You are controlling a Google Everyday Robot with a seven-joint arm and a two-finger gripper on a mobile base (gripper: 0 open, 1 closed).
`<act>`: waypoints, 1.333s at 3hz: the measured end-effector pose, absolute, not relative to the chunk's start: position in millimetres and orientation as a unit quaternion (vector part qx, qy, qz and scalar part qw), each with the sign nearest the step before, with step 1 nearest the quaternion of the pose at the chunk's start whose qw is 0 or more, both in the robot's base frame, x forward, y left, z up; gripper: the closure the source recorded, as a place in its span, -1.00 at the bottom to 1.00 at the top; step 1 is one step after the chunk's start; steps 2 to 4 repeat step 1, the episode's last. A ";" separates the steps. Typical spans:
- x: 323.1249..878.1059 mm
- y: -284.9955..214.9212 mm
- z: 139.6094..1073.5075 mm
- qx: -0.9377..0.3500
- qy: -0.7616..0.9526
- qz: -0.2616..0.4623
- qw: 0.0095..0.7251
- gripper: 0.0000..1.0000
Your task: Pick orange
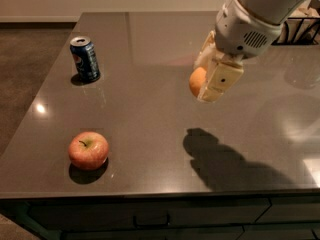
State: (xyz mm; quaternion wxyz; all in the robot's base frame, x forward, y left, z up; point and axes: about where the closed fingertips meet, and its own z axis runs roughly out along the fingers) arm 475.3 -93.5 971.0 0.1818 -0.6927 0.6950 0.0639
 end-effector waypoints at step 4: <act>476.3 -92.2 973.0 -0.693 0.694 0.063 0.186 1.00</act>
Offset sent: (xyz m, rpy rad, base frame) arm 0.0000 0.0000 0.0000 0.0000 0.0000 0.0000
